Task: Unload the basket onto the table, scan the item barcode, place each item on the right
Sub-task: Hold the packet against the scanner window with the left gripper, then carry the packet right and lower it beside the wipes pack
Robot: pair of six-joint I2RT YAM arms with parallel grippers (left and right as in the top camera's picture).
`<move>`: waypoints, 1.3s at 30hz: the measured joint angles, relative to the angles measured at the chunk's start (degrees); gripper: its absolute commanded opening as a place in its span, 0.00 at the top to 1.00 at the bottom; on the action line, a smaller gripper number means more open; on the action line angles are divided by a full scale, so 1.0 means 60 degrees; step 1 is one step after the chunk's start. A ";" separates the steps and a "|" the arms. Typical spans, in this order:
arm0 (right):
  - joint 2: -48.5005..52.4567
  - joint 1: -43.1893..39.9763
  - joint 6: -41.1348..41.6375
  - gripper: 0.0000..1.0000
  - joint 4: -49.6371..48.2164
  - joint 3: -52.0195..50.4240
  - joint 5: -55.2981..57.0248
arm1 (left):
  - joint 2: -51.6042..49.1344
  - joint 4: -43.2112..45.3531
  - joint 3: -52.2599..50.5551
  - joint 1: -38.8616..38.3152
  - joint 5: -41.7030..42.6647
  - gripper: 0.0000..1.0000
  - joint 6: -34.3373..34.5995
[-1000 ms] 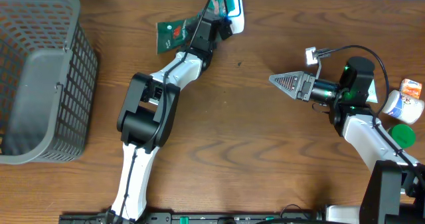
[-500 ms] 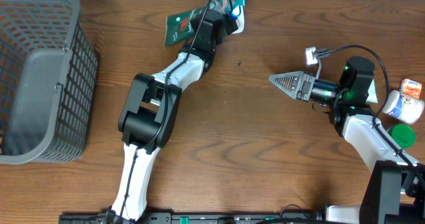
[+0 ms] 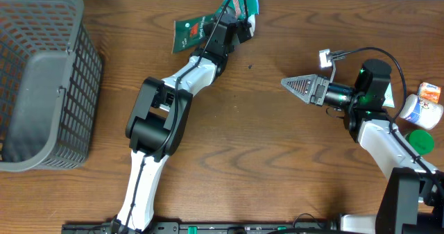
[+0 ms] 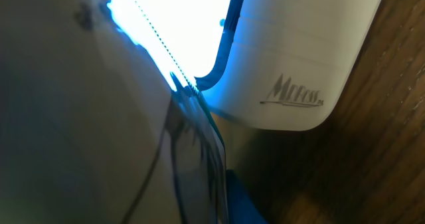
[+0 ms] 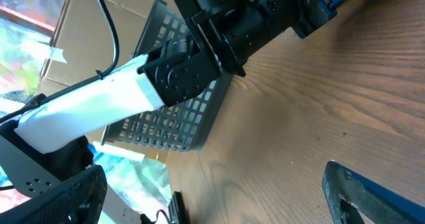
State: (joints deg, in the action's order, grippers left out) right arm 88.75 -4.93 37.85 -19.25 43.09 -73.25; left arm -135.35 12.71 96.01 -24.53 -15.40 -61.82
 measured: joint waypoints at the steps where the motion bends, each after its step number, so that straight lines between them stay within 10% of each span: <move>1: 0.0000 0.0000 0.0000 0.01 0.0000 0.0000 0.0000 | 0.0000 -0.0011 0.0000 0.0004 0.0000 0.93 -0.0004; 18: 0.0000 0.0000 0.0004 0.01 0.0004 0.0000 -0.0004 | 0.0900 -0.1002 -0.0007 0.0004 0.0335 0.93 0.0856; 30: 0.0000 -0.0069 0.0430 0.01 -0.0583 -0.0004 -0.0149 | 0.6768 -0.6703 0.0146 -0.0004 0.4076 0.93 0.5898; 39: 0.0000 -0.2040 0.4834 0.01 -0.6251 0.1078 -0.1949 | 0.7114 -0.7890 0.0153 -0.0444 0.6768 0.93 0.9307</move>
State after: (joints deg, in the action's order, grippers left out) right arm 88.75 -17.17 66.85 -56.75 49.56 -84.95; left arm -92.66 -34.63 96.92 -27.20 25.21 -5.98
